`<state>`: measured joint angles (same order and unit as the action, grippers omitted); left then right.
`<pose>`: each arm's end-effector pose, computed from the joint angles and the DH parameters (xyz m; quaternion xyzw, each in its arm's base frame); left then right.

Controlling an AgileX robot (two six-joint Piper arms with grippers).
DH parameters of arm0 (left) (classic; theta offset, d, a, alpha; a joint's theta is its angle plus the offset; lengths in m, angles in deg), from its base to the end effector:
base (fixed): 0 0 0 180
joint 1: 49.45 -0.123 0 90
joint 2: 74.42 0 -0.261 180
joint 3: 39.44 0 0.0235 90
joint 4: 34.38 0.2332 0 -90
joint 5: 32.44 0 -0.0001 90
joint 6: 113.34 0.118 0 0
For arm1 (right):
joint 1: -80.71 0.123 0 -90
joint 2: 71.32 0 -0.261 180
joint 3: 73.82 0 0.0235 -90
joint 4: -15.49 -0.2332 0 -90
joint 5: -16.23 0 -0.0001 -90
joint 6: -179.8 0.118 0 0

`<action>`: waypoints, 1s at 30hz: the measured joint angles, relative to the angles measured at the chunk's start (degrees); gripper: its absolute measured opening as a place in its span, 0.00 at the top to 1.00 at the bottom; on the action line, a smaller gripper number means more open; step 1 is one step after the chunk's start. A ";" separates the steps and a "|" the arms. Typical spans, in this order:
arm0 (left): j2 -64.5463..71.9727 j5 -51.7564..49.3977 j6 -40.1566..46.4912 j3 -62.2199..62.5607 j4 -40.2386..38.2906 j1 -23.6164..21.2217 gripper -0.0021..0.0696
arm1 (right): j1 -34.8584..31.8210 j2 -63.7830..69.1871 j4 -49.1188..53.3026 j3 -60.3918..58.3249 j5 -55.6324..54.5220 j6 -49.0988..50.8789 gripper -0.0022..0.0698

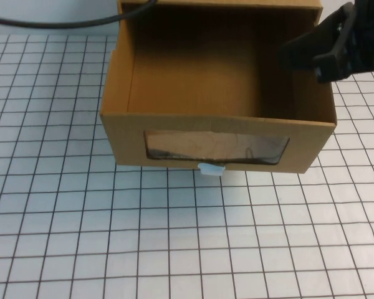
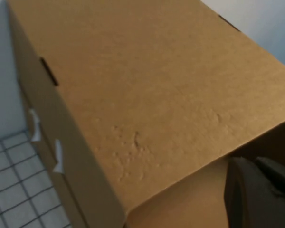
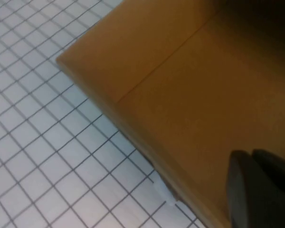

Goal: Close the shoe box
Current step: Press the shoe box with left arm, then close the shoe box with your right arm

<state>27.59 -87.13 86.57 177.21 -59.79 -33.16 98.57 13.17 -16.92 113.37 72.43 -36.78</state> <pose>0.3288 -0.1392 0.4462 0.2431 0.8096 -0.2035 0.4941 0.2498 0.1358 0.3906 -0.3581 0.8080 0.2091 0.4186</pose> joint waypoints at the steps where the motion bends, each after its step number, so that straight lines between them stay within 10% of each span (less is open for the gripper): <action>1: 3.44 -1.82 0.35 3.91 -1.25 0.00 0.98 | 0.63 0.13 -0.10 0.16 0.81 -2.34 0.99; 14: 34.56 -12.95 -2.21 33.01 -13.51 0.00 0.98 | 21.08 0.13 8.90 -11.71 1.93 -14.12 0.99; 30: 35.19 -13.04 -2.84 33.90 -14.49 0.00 0.98 | 16.10 5.16 14.22 -17.98 -27.19 -16.71 0.99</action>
<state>62.79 -100.17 83.73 211.11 -74.28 -33.16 114.66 18.33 -2.70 95.39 45.24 -53.48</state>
